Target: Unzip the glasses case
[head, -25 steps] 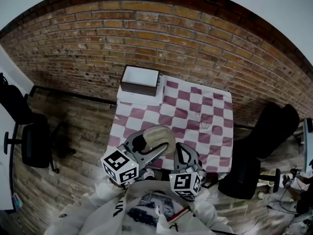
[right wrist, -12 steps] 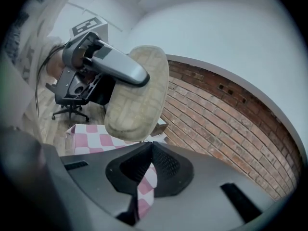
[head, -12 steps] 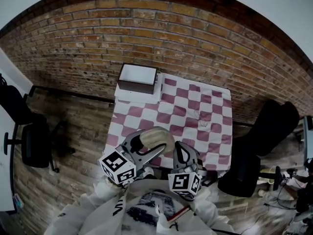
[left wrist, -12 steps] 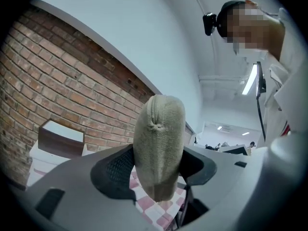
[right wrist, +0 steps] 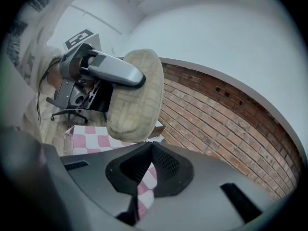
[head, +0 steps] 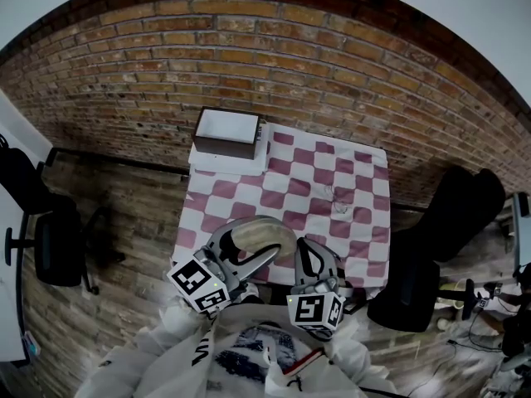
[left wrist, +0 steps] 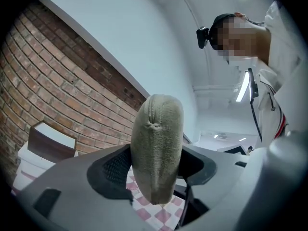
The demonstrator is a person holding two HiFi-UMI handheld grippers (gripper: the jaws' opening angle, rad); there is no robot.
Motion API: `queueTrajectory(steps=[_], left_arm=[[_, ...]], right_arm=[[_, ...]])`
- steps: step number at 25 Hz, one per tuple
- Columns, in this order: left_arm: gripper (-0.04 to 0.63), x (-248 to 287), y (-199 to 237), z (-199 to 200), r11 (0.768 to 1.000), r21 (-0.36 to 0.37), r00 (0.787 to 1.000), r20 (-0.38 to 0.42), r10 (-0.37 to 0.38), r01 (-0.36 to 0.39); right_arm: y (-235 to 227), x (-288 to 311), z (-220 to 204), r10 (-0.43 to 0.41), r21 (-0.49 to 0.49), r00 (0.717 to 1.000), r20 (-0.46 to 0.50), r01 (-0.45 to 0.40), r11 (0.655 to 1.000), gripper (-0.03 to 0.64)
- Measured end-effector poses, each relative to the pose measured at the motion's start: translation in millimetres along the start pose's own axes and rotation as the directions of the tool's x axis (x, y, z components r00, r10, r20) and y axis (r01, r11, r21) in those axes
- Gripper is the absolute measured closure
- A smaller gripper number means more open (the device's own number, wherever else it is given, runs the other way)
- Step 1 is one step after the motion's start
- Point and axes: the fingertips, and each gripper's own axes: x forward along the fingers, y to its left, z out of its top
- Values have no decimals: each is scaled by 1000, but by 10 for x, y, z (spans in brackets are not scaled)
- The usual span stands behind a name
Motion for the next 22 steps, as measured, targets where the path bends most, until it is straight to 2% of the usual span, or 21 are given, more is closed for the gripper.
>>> queueTrajectory(steps=[8,22], left_arm=[[272,85,-39,38,1000,-4,999,41,-20,20],[270,205,-19,10,1000,2,999,48,-24,24]], right_arm=[[21,-29,30,31,-6,999,10,-31,1000,600],[112,-4,2,91,0,996,8,-91,996,600]])
